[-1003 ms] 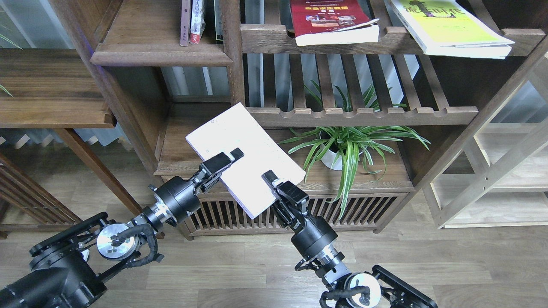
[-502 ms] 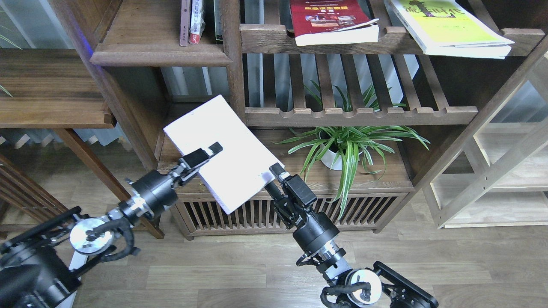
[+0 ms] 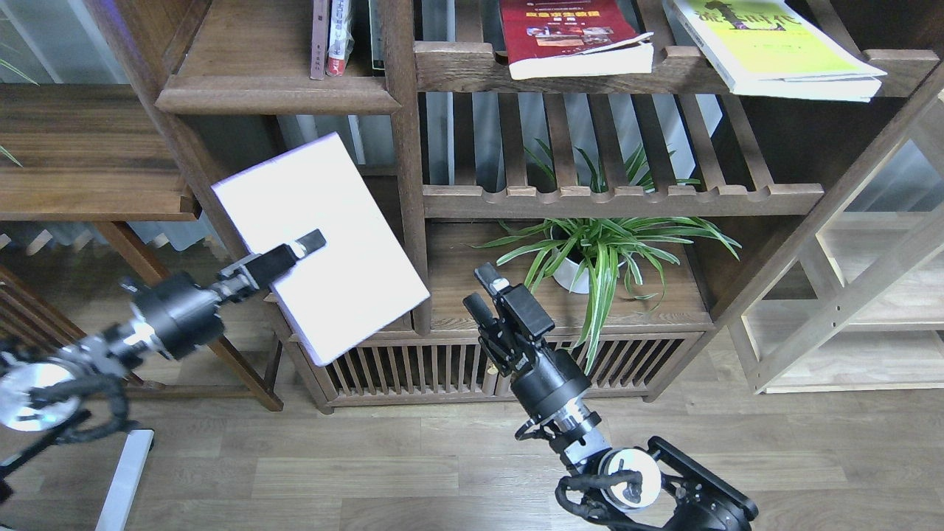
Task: Organize books on shelf
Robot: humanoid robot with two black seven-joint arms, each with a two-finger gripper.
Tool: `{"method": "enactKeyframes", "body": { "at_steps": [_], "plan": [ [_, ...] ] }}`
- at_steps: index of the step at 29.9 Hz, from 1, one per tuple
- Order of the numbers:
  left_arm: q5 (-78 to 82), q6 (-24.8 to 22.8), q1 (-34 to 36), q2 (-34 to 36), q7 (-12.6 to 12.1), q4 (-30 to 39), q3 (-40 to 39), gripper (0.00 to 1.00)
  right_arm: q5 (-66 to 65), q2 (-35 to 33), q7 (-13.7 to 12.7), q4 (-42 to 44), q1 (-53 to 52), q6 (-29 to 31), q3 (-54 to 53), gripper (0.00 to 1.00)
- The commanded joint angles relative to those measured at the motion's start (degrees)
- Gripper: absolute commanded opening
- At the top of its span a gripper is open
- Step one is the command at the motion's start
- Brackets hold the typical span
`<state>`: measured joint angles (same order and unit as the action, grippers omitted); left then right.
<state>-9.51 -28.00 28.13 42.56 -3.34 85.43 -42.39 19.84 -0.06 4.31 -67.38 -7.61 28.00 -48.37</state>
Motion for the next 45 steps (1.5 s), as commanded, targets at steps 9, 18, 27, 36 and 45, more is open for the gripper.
{"method": "enactKeyframes", "body": {
  "at_steps": [9, 18, 27, 36, 45],
  "plan": [
    [8.3, 0.0, -4.4, 5.2, -0.1, 9.0, -28.0, 0.00, -3.6, -3.3, -0.1, 0.5, -5.0, 0.0, 1.4, 0.81],
    [16.4, 0.0, -5.6, 5.2, -0.4, 11.8, -39.4, 0.00, -6.8, -2.9, -0.1, 0.5, -5.2, 0.0, 2.2, 0.81],
    [19.0, 0.0, -5.5, 4.6, -0.4, 11.6, -41.9, 0.00, -7.0, -2.7, -0.1, 0.5, -7.1, 0.0, 2.2, 0.81],
    [21.8, 6.5, -5.0, 3.3, -0.1, 10.7, -41.7, 0.00, -7.4, -2.8, -0.1, 0.5, -7.8, 0.0, 2.2, 0.81],
    [23.9, 8.4, -4.9, 3.0, -0.1, 8.3, -41.8, 0.00, -7.4, -2.7, -0.1, 0.5, -7.2, 0.0, 2.3, 0.81]
  ]
}}
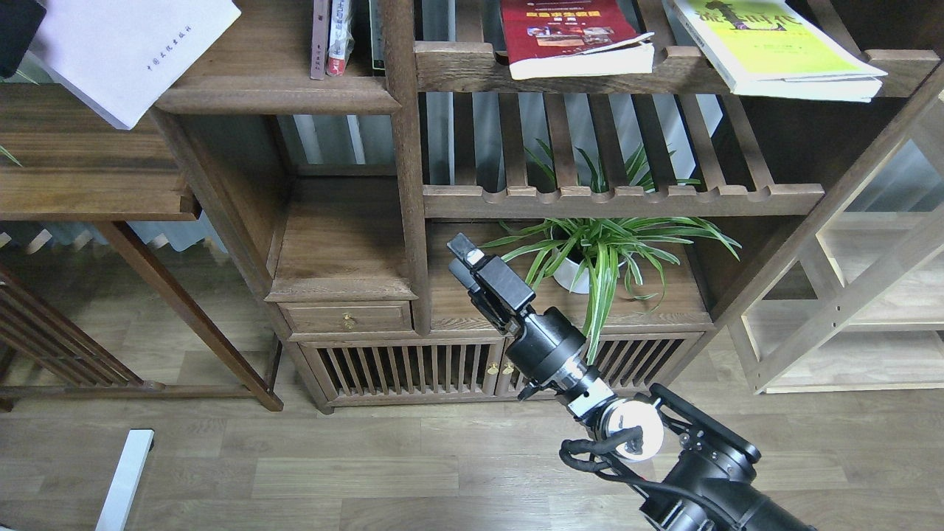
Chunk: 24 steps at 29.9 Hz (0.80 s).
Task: Organize books on shelf
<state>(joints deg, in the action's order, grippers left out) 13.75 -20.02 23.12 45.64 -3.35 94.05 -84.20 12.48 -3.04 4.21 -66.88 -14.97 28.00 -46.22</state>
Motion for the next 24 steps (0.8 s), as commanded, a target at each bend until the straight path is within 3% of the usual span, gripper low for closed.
{"method": "enactKeyframes", "body": {
  "at_steps": [1, 11, 20, 24],
  "plan": [
    [1.1, 1.3, 0.4, -0.1, -0.1, -0.4, 0.3, 0.00, 0.0, 0.5, 0.0, 0.0, 0.3, 0.0, 0.2, 0.81],
    [3.5, 14.9, 6.5, -3.4, -0.3, -0.4, 3.8, 0.00, 0.0, -0.1, 0.0, 0.0, 0.1, 0.0, 0.2, 0.81],
    [8.9, 24.3, 16.9, -9.1, -0.3, -2.4, 12.6, 0.01, 0.0, 0.0, 0.0, 0.0, 0.2, 0.0, 0.0, 0.82],
    [9.4, 26.3, 22.0, -10.9, 0.0, -5.5, 16.6, 0.01, 0.0, -0.3, 0.0, 0.0, 0.2, 0.0, -0.5, 0.83]
  ]
}}
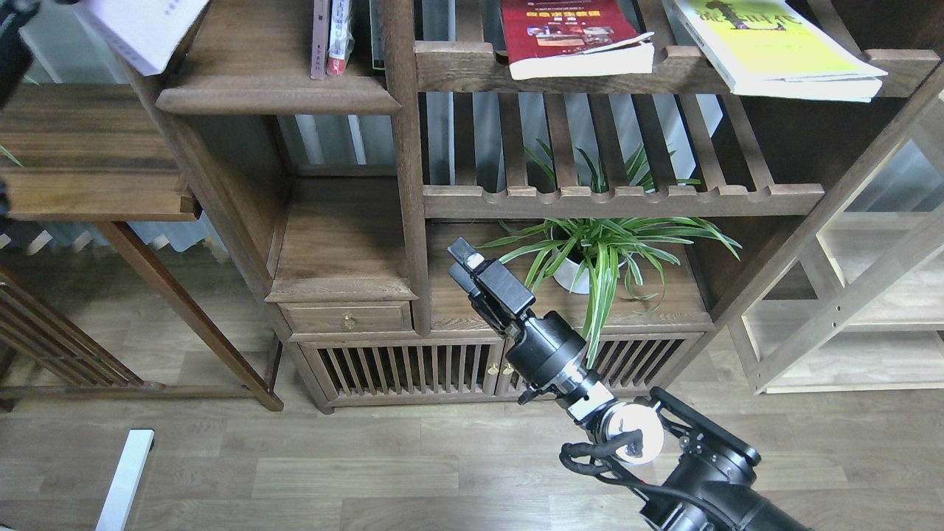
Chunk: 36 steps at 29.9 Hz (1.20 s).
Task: Organize books on shelf
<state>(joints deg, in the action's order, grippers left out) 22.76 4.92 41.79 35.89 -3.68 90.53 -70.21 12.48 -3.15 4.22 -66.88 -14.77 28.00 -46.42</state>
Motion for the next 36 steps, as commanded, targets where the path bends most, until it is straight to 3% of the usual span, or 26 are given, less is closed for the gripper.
{"method": "enactKeyframes", "body": {
  "at_steps": [1, 13, 20, 31, 36],
  "plan": [
    [0.8, 1.7, 4.3, -1.4, 0.3, -2.8, 3.4, 0.01, 0.0, -0.3, 0.0, 0.0, 0.0, 0.0, -0.5, 0.83],
    [2.4, 4.5, 11.6, -3.5, 0.3, -10.8, 6.9, 0.02, 0.1, -1.0, 0.1, 0.0, 0.4, 0.0, -0.6, 0.85],
    [2.4, 3.6, 17.2, -4.4, 0.9, -19.2, 11.8, 0.05, 0.2, -0.8, 0.2, 0.0, 0.4, 0.0, -0.6, 0.85],
    [2.3, 3.4, 25.9, -12.2, 2.7, -32.2, 17.6, 0.09, 0.2, -1.8, 0.2, 0.0, 1.6, 0.0, -0.8, 0.85],
    [2.4, 0.9, 27.1, -13.5, 2.8, -36.1, 18.4, 0.09, 0.2, -2.2, 0.2, 0.0, 2.1, 0.0, -0.8, 0.85]
  ]
}}
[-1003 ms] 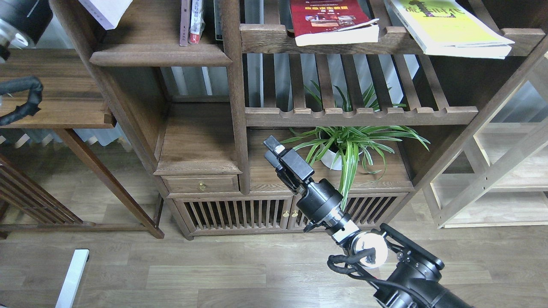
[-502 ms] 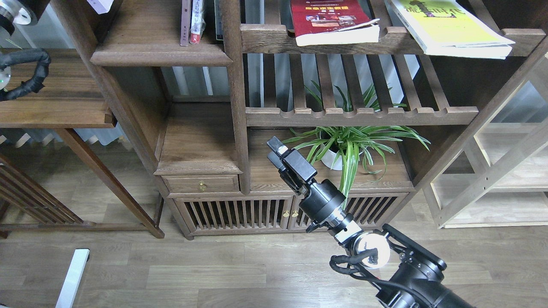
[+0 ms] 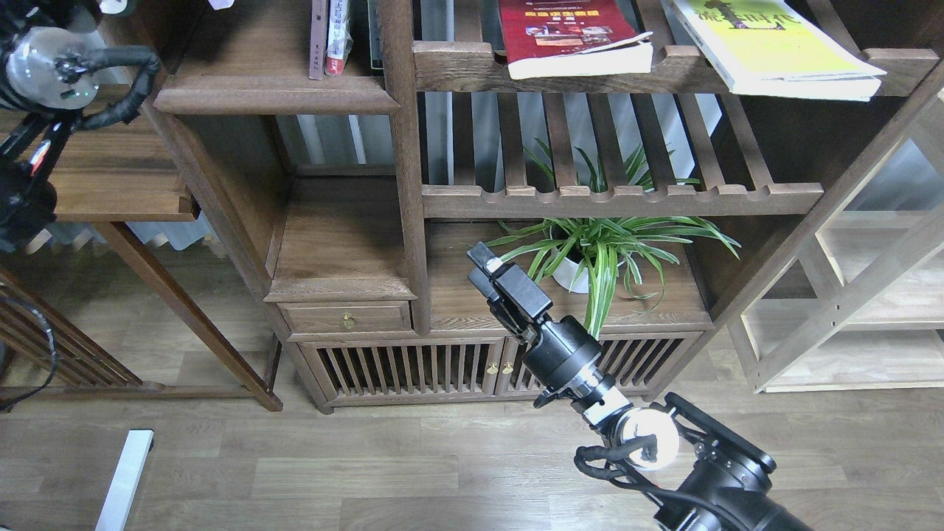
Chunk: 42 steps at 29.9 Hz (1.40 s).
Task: Organize books on shelf
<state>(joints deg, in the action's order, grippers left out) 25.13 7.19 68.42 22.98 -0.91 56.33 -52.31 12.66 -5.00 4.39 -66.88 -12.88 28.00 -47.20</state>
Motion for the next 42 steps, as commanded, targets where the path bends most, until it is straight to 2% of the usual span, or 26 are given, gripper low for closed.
{"method": "enactKeyframes", "body": {
  "at_steps": [1, 5, 15, 23, 29, 42],
  "plan": [
    [0.0, -1.6, 0.5, -0.7, 0.0, -2.2, 0.6, 0.09, 0.0, -0.4, 0.0, 0.0, 0.2, 0.0, 0.0, 0.85],
    [0.0, -1.7, 0.5, -0.9, 1.5, -3.2, 2.4, 0.13, 0.0, -0.5, 0.0, 0.0, 0.2, 0.0, 0.0, 0.85],
    [-0.1, -1.7, 0.4, -4.8, 5.4, -8.0, 4.4, 0.13, 0.0, -0.7, -0.1, -0.3, 0.2, 0.0, 0.0, 0.85],
    [-0.2, -1.7, 0.0, -5.7, 5.7, -10.4, 4.7, 0.16, 0.0, -1.6, 0.0, -0.3, 1.7, 0.0, 0.1, 0.85],
    [-0.6, -1.8, -0.1, -6.7, 7.3, -12.2, 6.3, 0.19, 0.0, -1.6, 0.0, -0.3, 2.2, 0.0, 0.1, 0.85],
    [-0.6, -1.7, 0.0, -9.2, 7.3, -14.9, 6.8, 0.31, 0.0, -1.9, 0.0, -0.4, 2.4, 0.0, 0.2, 0.85]
  ]
}}
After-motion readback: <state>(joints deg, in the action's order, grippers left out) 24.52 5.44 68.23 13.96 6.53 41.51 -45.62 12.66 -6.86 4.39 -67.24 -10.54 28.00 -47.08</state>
